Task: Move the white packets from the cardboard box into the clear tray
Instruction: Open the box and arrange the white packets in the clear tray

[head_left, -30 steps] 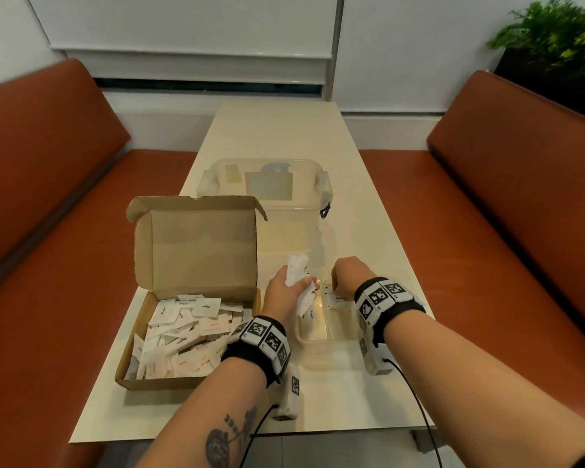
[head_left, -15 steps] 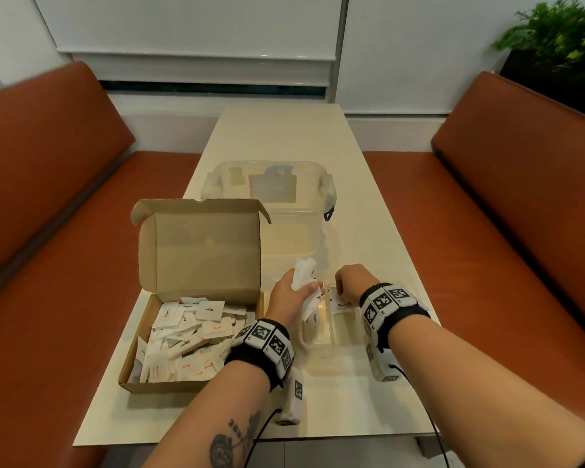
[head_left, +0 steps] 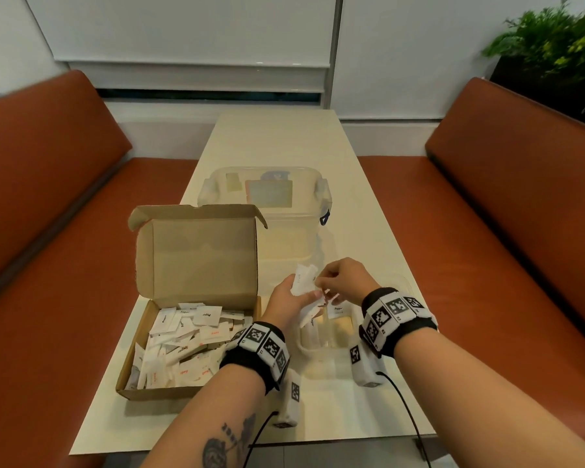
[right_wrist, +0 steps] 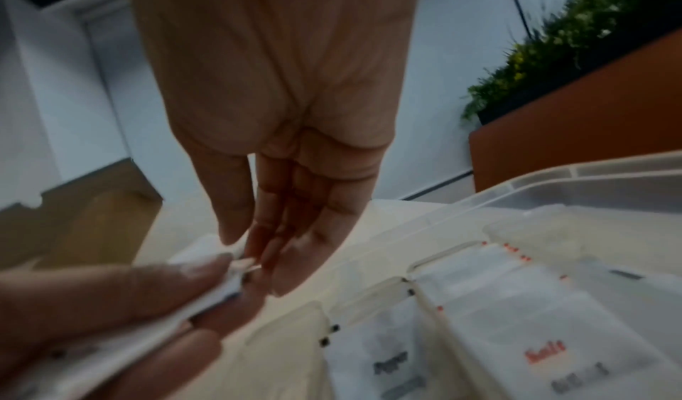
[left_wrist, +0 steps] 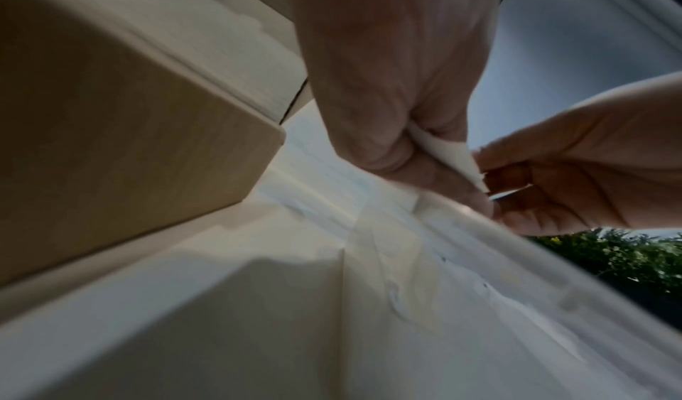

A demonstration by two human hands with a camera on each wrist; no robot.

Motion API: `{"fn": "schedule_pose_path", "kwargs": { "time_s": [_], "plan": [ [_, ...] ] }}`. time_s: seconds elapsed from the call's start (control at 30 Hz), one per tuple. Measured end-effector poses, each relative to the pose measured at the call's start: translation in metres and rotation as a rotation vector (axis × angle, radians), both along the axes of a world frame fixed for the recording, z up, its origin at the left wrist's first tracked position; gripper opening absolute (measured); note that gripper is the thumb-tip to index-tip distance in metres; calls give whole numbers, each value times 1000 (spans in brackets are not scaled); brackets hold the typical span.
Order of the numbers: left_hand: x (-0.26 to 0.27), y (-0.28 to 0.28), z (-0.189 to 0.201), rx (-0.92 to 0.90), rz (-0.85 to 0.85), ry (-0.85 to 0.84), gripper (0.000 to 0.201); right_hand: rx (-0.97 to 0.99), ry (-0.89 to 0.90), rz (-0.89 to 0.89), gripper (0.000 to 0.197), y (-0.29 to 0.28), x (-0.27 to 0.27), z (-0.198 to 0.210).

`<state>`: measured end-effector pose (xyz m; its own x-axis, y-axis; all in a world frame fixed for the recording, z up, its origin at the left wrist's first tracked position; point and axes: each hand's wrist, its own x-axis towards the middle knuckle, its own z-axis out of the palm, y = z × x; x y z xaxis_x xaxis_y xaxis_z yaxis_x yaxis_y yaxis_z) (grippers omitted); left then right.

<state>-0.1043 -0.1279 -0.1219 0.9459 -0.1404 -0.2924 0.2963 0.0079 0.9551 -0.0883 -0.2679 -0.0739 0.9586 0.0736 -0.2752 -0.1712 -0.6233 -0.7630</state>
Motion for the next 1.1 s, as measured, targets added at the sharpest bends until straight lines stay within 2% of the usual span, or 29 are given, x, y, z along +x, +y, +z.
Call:
{"fn": "schedule_pose_path", "kwargs": {
  "time_s": [0.07,0.2,0.33,0.47,0.53,0.77,1.0,1.1],
  "plan": [
    [-1,-2,1,1,-28,-10,47,25,6,8,3,-1,-1,1],
    [-2,-3,6,-37,-26,-9,47,71,-8,-6,6,-9,-2,1],
    [-1,-4,7,17,26,-36,43,130,2,-48,8,-13,-3,-2],
    [-2,-6,7,-20,61,-21,34,204,54,-26,21,-15,-7,-3],
    [-3,-6,8,-16,56,-18,28,169,64,-4,24,-15,-9,-3],
    [-8,-14,11,-92,21,16,27,125,28,47,12,-20,-11,-5],
    [-8,-14,14,-128,29,54,26,105,0,-6,4,-26,-4,-1],
    [-7,-12,14,-94,49,47,27,68,-3,-3,12,-31,1,7]
  ]
}}
